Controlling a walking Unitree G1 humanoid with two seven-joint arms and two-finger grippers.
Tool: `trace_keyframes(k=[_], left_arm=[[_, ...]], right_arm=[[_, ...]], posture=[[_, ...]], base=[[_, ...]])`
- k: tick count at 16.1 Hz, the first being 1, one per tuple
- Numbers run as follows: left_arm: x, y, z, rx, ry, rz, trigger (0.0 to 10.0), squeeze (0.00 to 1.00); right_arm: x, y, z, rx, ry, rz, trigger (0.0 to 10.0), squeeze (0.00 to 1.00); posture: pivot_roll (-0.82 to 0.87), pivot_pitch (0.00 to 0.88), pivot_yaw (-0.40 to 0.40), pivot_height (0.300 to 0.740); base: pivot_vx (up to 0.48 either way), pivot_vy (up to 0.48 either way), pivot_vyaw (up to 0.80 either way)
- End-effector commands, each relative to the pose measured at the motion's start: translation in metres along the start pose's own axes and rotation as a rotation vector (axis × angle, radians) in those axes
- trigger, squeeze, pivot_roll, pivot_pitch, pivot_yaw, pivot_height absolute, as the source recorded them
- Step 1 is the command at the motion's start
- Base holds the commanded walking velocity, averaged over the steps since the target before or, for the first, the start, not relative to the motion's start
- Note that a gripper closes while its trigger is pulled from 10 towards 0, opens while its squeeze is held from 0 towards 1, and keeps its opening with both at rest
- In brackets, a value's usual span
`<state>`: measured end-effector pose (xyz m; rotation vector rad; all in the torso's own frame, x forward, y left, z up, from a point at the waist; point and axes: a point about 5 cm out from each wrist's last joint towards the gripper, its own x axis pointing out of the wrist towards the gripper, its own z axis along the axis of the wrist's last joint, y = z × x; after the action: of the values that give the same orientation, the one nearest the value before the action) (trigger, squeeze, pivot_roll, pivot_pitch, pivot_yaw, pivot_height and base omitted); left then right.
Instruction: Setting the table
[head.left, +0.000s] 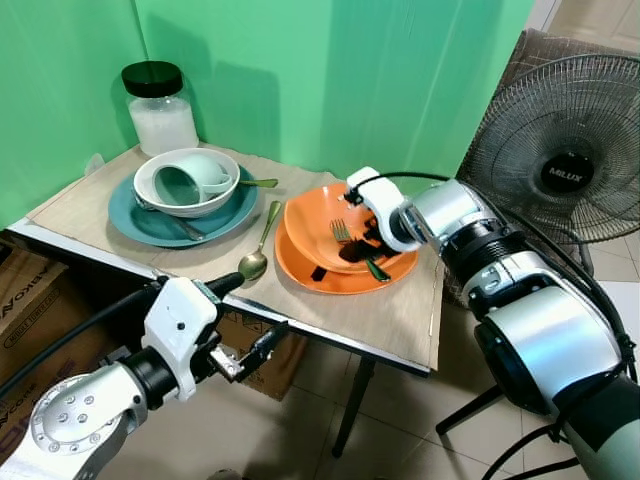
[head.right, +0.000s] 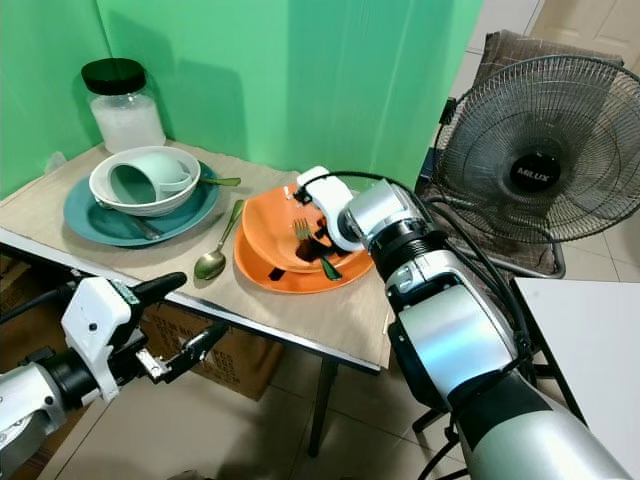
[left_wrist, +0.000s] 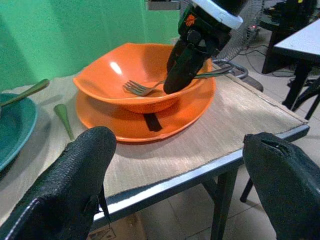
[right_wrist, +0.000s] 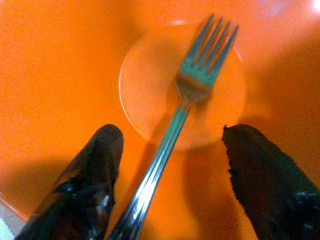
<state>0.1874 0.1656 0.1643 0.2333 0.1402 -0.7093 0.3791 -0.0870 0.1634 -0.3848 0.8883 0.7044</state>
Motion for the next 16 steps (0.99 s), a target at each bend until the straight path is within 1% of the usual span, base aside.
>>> trace_keyframes(k=[1, 2, 3, 4, 5, 8, 16], left_arm=[[0.0017, -0.0007, -0.0002, -0.001, 0.0, -0.021, 10.0, 0.0], [0.0018, -0.0005, -0.0002, 0.0, -0.001, -0.022, 10.0, 0.0], [0.0017, -0.0005, -0.0002, 0.0, -0.001, -0.023, 10.0, 0.0], [0.0016, -0.0006, -0.0001, 0.0, -0.001, -0.028, 10.0, 0.0], [0.0015, -0.0009, 0.0, -0.002, -0.001, -0.032, 10.0, 0.0], [0.0007, -0.0028, -0.0003, -0.008, 0.003, -0.045, 10.0, 0.0], [0.0007, -0.0002, -0.0004, -0.002, 0.007, -0.05, 10.0, 0.0]], right_arm=[[-0.0015, -0.0047, -0.0048, 0.009, 0.021, -0.008, 3.1, 0.0], [-0.0007, -0.0045, -0.0058, 0.013, 0.024, -0.006, 2.0, 0.0], [-0.0003, -0.0042, -0.0061, 0.014, 0.025, -0.005, 1.4, 0.0], [0.0009, -0.0032, -0.0067, 0.018, 0.028, 0.001, 0.4, 0.0], [0.0017, -0.0025, -0.007, 0.02, 0.03, 0.004, 0.0, 0.0], [0.0037, -0.0008, -0.007, 0.026, 0.028, 0.01, 0.0, 0.0], [0.005, 0.0011, -0.005, 0.032, 0.005, 0.023, 0.0, 0.0]], posture=[[-0.04, 0.028, -0.059, 0.74], [-0.04, 0.028, -0.059, 0.74], [-0.04, 0.029, -0.059, 0.74], [-0.04, 0.029, -0.06, 0.74], [-0.04, 0.031, -0.059, 0.74], [-0.04, 0.032, -0.061, 0.74], [-0.04, 0.029, -0.052, 0.74]], base=[[0.0, 0.0, 0.0], [0.0, 0.0, 0.0], [0.0, 0.0, 0.0], [0.0, 0.0, 0.0], [0.0, 0.0, 0.0], [0.0, 0.0, 0.0], [0.0, 0.0, 0.0]])
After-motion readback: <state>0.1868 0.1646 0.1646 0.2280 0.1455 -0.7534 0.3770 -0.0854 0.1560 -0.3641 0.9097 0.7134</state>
